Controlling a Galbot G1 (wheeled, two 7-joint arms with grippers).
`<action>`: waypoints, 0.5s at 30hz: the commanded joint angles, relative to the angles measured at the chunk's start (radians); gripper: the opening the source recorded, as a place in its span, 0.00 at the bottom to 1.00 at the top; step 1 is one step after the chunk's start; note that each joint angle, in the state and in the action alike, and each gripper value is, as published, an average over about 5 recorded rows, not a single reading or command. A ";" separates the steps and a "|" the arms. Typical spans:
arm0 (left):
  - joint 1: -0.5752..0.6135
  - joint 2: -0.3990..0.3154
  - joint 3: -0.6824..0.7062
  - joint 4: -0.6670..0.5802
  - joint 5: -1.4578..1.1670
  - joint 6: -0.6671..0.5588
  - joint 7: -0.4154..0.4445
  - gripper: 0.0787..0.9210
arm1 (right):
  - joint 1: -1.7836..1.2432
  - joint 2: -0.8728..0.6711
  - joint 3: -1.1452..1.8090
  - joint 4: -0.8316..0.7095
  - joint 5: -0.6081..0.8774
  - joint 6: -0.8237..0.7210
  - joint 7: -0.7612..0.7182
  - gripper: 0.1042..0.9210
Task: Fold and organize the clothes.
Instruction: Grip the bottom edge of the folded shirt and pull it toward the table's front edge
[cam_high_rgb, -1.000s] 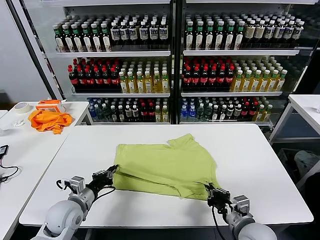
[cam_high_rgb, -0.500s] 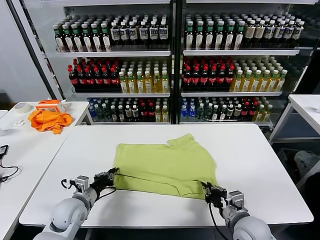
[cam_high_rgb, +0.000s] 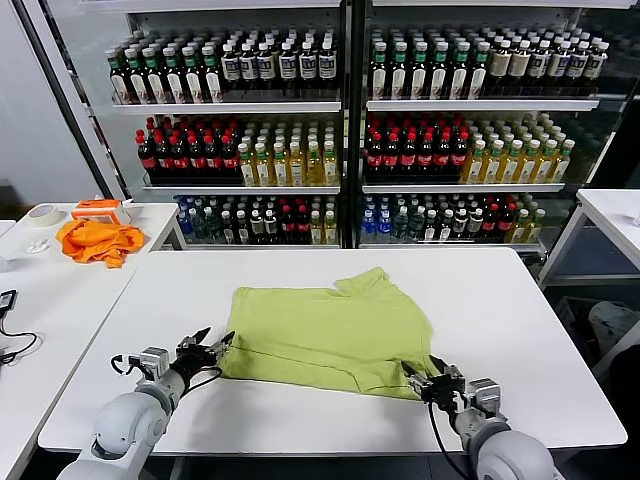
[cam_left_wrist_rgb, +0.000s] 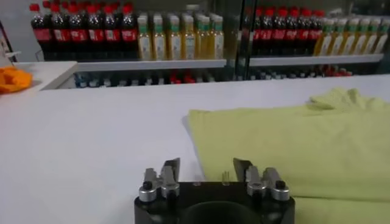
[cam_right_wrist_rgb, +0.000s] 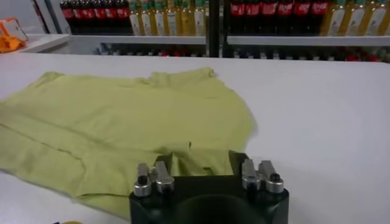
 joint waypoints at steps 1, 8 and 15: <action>0.025 0.004 -0.029 -0.051 -0.068 -0.013 0.000 0.81 | -0.074 -0.019 0.082 0.047 0.002 -0.002 -0.005 0.87; 0.099 -0.002 0.010 -0.107 0.046 0.119 -0.053 0.88 | -0.089 0.018 0.053 0.016 -0.001 0.024 -0.005 0.88; 0.111 -0.007 0.005 -0.058 0.095 0.121 -0.079 0.88 | -0.078 0.043 0.009 -0.021 -0.042 0.035 -0.002 0.77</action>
